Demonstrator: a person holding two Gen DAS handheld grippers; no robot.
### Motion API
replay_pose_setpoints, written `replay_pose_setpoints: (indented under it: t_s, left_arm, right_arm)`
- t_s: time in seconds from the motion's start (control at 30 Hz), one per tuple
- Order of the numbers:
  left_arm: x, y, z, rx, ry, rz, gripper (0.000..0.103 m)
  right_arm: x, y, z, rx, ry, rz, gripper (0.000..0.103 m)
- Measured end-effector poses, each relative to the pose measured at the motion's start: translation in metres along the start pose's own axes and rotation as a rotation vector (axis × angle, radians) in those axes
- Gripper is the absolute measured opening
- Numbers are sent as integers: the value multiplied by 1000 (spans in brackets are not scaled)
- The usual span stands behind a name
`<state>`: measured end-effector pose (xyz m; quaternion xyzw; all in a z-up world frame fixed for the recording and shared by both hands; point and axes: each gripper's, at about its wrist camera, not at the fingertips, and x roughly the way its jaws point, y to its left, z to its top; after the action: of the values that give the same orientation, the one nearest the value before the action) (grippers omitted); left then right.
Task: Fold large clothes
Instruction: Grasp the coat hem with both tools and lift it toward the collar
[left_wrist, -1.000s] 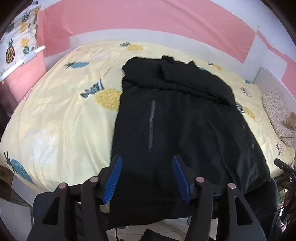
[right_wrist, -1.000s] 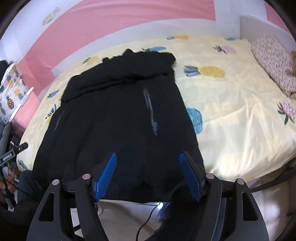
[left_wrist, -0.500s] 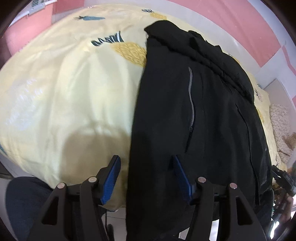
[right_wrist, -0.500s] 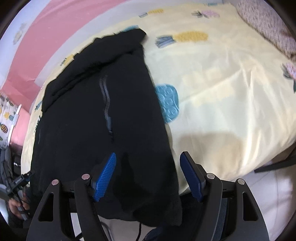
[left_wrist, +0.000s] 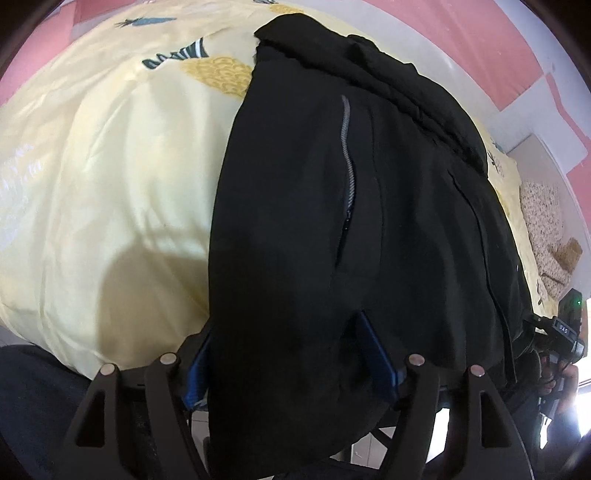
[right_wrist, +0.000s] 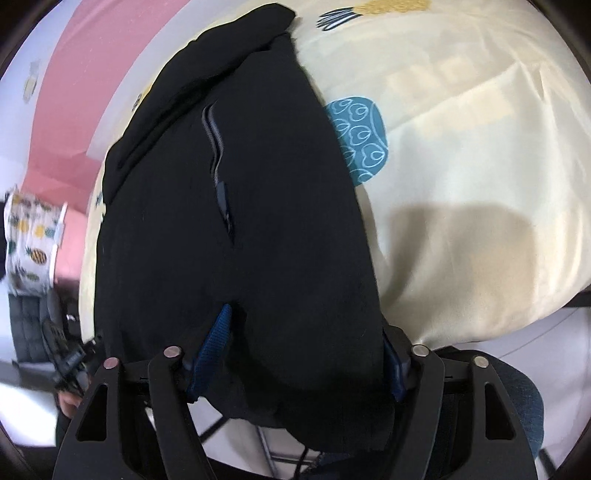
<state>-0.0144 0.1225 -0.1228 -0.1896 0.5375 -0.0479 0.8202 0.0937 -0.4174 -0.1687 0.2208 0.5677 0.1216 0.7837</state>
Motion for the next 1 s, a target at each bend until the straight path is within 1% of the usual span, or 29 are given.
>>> replay_pose_setpoints:
  t_s: [0.03,0.07,0.13,0.2,0.23,0.27,0.3,0.4,0.47,0.53,0.7,0.83,1.0]
  left_arm:
    - [-1,-1,0,4,-1,10,67]
    - [-2,-2,0,11,0,26,63]
    - [-7,-3,-1,8,-9,39,31]
    - [-17,-2,0,-13,-26,1,18]
    - [-24,-1,2,-22,-40,-13,16]
    - [-34,-1,4,-29,-66,-27,15]
    - [-45,-1,6,-36,-96,-46,15]
    - [-89,3,20,-75,-213,-150,15]
    - [-112,3,31,-76,-280,-173,14]
    - [-124,4,39,-80,-315,-192,14]
    - [-131,1,47,-83,-345,-217,14]
    - [-139,3,55,-105,-366,-240,14]
    - [-149,3,83,-126,-411,-273,14]
  right_arm:
    - [-1,1,0,-3,-3,-8,51]
    - [-3,3,-1,-7,-6,15,36]
    - [-7,8,-3,-14,-18,44,29]
    - [-14,16,-4,-33,-39,48,25]
    - [-21,18,-4,-29,-55,68,24]
    - [-25,21,-3,-31,-69,79,23]
    - [-38,24,-3,-39,-102,99,22]
    - [-69,30,1,-43,-183,157,21]
    - [-84,33,5,-51,-220,179,20]
    - [-92,37,14,-62,-244,194,20]
    - [-100,46,22,-94,-268,202,19]
    - [-108,53,29,-97,-300,217,19]
    - [-120,62,53,-85,-366,252,19]
